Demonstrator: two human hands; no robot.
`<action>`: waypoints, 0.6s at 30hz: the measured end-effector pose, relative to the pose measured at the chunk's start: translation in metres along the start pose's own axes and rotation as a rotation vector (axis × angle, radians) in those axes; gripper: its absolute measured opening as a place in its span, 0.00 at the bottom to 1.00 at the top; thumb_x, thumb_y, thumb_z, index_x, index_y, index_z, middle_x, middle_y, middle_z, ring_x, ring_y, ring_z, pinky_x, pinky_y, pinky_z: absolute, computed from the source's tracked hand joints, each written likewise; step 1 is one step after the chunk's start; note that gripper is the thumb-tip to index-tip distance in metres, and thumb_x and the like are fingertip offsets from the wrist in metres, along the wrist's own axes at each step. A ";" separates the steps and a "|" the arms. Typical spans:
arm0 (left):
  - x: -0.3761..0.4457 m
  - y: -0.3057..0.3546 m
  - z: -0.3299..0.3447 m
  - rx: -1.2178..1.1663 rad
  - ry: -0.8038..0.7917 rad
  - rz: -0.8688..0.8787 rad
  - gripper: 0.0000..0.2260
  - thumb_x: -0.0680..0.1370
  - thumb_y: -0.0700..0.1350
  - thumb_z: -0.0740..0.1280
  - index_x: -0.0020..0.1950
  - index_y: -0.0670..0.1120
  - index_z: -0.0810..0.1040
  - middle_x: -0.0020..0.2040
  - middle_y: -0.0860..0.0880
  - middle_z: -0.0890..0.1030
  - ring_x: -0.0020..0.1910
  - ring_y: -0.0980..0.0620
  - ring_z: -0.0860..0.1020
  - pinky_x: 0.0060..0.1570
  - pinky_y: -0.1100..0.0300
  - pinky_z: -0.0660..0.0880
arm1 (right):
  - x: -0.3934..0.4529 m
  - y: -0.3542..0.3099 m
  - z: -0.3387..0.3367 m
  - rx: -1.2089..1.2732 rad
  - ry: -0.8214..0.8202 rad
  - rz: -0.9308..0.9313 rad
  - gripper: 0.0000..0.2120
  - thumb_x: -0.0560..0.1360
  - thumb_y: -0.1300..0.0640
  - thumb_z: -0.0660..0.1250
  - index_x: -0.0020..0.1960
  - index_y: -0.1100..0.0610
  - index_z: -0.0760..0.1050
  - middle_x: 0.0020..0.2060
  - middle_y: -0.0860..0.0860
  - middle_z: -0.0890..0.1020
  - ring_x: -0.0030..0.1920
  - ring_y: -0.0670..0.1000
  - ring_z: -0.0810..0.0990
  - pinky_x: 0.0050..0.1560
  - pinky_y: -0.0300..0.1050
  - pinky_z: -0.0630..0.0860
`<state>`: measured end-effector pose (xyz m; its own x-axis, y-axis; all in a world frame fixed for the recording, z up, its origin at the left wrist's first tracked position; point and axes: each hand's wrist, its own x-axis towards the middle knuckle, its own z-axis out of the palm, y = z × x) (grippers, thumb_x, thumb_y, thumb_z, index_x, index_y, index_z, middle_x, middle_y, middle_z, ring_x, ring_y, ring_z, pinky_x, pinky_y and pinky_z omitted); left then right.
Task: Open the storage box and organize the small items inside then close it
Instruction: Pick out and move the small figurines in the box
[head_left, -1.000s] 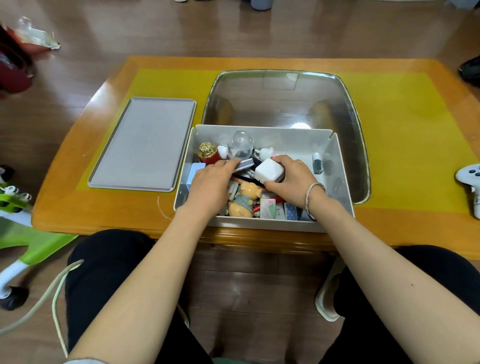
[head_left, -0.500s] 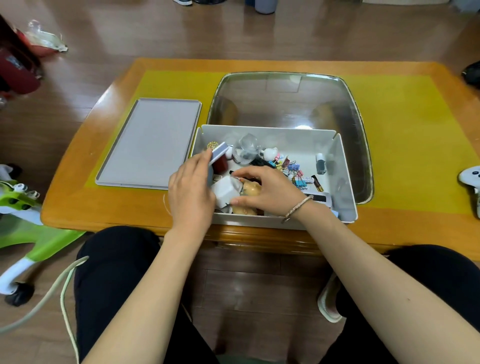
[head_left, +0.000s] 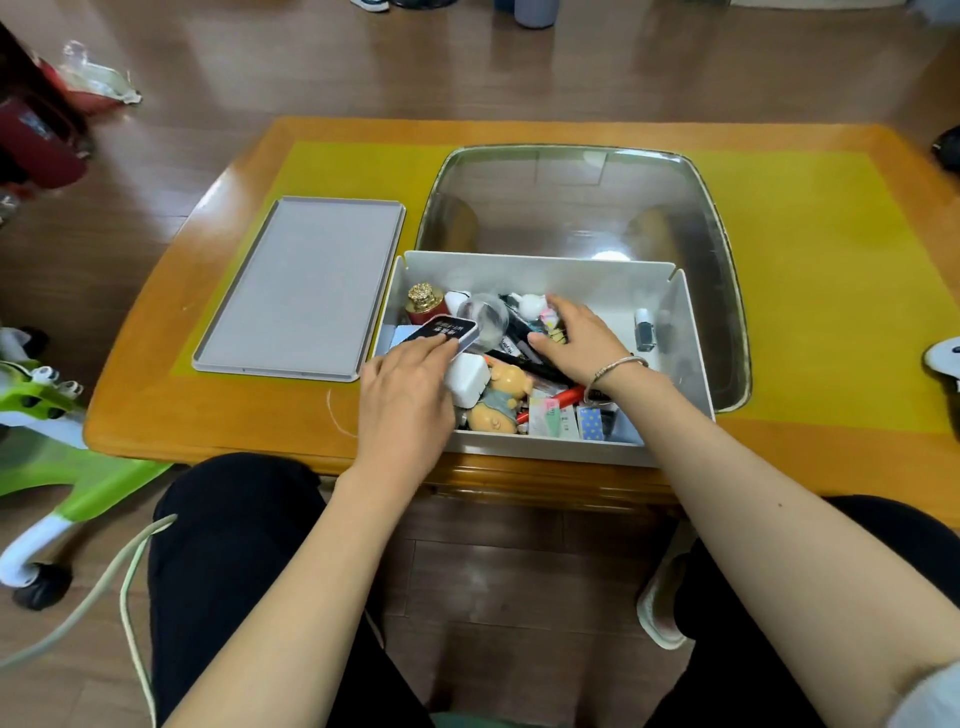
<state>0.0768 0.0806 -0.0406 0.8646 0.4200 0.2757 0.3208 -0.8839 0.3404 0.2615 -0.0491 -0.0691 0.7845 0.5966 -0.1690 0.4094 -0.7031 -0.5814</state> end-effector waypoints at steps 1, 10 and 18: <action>-0.001 -0.001 0.000 -0.007 -0.010 0.001 0.18 0.75 0.38 0.67 0.66 0.44 0.76 0.64 0.46 0.78 0.64 0.45 0.73 0.61 0.49 0.67 | 0.000 -0.003 0.001 0.018 0.019 -0.021 0.30 0.76 0.49 0.64 0.74 0.56 0.58 0.68 0.56 0.69 0.68 0.56 0.66 0.67 0.46 0.63; 0.007 -0.009 -0.003 -0.042 -0.076 0.025 0.18 0.80 0.50 0.62 0.69 0.46 0.72 0.68 0.49 0.73 0.68 0.49 0.67 0.66 0.51 0.62 | 0.006 -0.016 0.007 0.051 0.042 -0.015 0.21 0.76 0.49 0.64 0.65 0.55 0.66 0.59 0.56 0.76 0.58 0.58 0.74 0.60 0.53 0.71; 0.047 -0.008 0.003 0.011 -0.228 0.001 0.27 0.81 0.55 0.59 0.77 0.48 0.57 0.77 0.46 0.59 0.76 0.46 0.56 0.72 0.48 0.56 | 0.011 -0.027 0.003 0.203 0.092 -0.002 0.15 0.71 0.55 0.70 0.53 0.55 0.66 0.41 0.51 0.77 0.43 0.55 0.76 0.46 0.50 0.74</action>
<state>0.1158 0.1069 -0.0331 0.9296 0.3627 0.0658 0.3228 -0.8872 0.3298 0.2577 -0.0225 -0.0571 0.8267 0.5538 -0.0996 0.3161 -0.6036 -0.7319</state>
